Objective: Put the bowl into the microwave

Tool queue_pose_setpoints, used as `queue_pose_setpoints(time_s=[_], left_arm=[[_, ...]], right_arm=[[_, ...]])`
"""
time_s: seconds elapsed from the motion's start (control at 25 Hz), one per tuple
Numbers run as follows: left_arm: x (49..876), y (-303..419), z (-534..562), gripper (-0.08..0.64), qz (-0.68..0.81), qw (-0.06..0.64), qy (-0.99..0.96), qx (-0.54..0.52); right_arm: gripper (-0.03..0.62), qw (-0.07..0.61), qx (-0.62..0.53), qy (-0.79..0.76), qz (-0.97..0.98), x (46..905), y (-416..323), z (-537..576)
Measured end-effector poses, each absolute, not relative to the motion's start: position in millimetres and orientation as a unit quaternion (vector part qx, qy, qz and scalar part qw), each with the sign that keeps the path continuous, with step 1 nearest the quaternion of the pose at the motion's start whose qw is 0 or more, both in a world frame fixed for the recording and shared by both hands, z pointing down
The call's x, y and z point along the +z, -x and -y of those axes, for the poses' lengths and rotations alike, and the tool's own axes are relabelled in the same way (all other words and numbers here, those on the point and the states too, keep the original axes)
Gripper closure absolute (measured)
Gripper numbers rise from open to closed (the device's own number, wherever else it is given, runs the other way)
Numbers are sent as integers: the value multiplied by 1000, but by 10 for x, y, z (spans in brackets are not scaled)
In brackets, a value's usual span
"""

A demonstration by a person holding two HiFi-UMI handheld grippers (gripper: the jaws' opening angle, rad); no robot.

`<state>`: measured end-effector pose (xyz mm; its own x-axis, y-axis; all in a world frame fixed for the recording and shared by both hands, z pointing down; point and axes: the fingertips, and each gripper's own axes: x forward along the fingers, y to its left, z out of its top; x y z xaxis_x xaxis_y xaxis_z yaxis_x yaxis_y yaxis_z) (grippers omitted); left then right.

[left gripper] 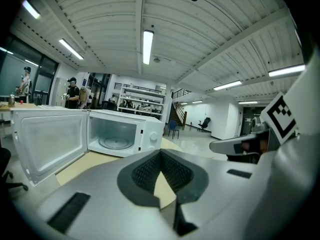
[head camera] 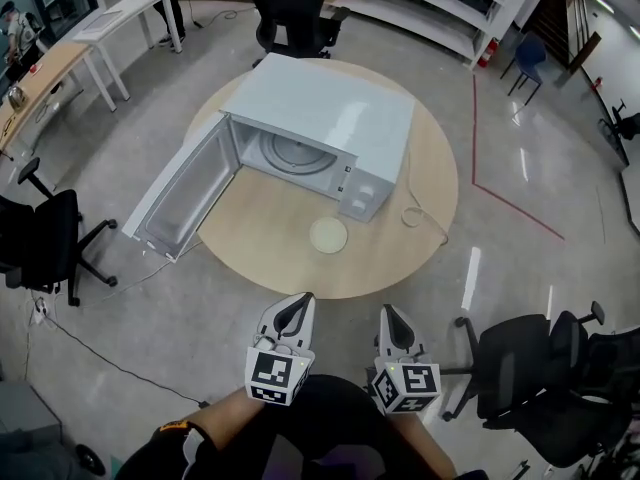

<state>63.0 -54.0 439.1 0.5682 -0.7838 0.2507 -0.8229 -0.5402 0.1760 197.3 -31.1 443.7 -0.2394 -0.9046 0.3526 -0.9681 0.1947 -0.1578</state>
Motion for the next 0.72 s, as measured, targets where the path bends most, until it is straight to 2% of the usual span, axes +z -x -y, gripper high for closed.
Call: queue_pose_setpoints(time_s=[0.72], left_arm=[[4401, -153, 940, 514, 448, 139, -882, 47]], right_arm=[[577, 88, 157, -626, 759, 4365, -1544, 680]])
